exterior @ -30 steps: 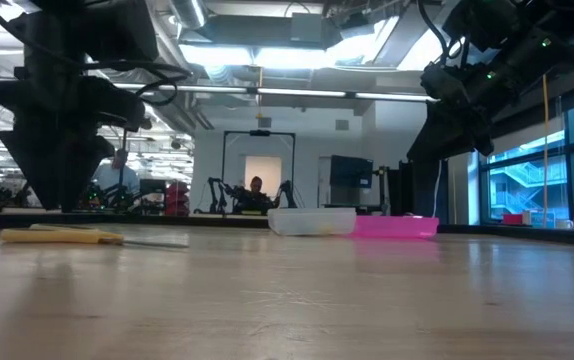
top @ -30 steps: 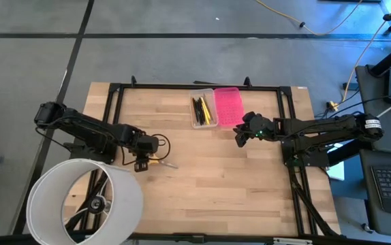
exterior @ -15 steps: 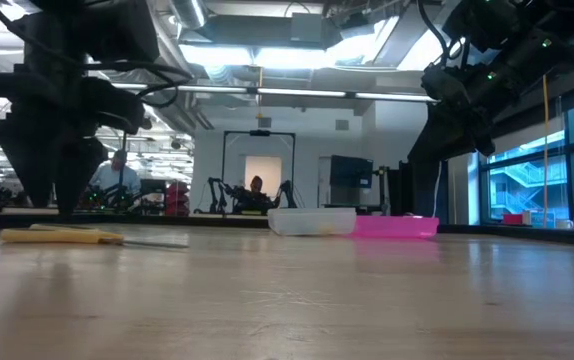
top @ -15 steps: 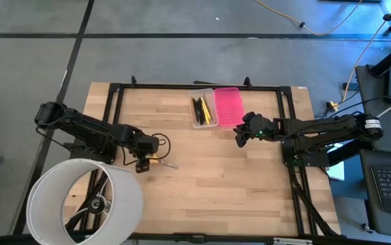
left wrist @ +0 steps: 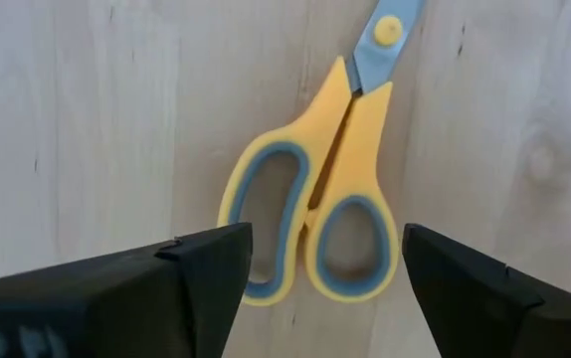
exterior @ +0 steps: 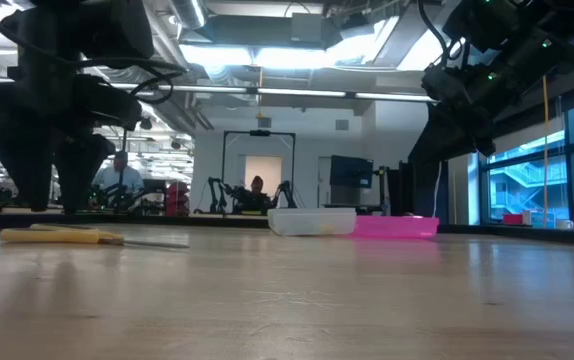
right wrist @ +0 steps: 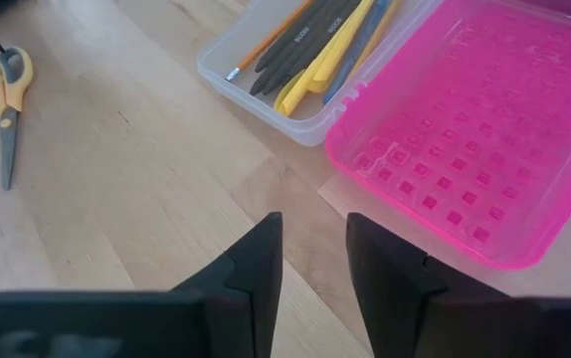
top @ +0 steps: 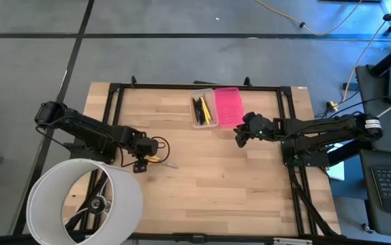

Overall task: Pick & place school supplies into a supply box
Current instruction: Put the yellow scissors into the transparent supply box

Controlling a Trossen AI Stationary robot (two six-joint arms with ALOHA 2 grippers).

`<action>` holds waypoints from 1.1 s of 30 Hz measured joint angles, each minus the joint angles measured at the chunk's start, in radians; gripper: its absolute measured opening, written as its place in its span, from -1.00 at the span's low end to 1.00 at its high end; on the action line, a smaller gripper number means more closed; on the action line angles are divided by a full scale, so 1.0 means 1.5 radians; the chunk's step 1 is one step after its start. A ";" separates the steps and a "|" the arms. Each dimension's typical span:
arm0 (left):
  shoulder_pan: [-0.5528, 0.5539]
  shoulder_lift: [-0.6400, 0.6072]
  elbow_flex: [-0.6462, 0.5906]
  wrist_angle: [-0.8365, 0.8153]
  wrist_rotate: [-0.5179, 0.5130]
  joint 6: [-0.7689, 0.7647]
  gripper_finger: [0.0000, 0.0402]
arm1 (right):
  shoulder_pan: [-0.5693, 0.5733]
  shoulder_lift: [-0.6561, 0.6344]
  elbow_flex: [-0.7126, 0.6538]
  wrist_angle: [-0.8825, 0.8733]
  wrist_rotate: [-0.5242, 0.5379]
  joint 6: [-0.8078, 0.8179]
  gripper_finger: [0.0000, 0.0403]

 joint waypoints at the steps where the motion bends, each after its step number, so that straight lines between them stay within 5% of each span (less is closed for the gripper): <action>1: -0.003 0.000 0.000 0.003 0.000 0.000 0.24 | 0.000 0.000 0.000 0.000 0.000 0.000 -0.41; 22: -0.034 0.104 0.003 0.017 -0.067 0.021 0.00 | 0.000 0.000 0.000 -0.001 0.000 0.000 -0.41; 33: -0.031 0.142 0.005 0.032 -0.005 0.065 -0.22 | 0.000 0.000 0.000 -0.001 0.000 0.001 -0.41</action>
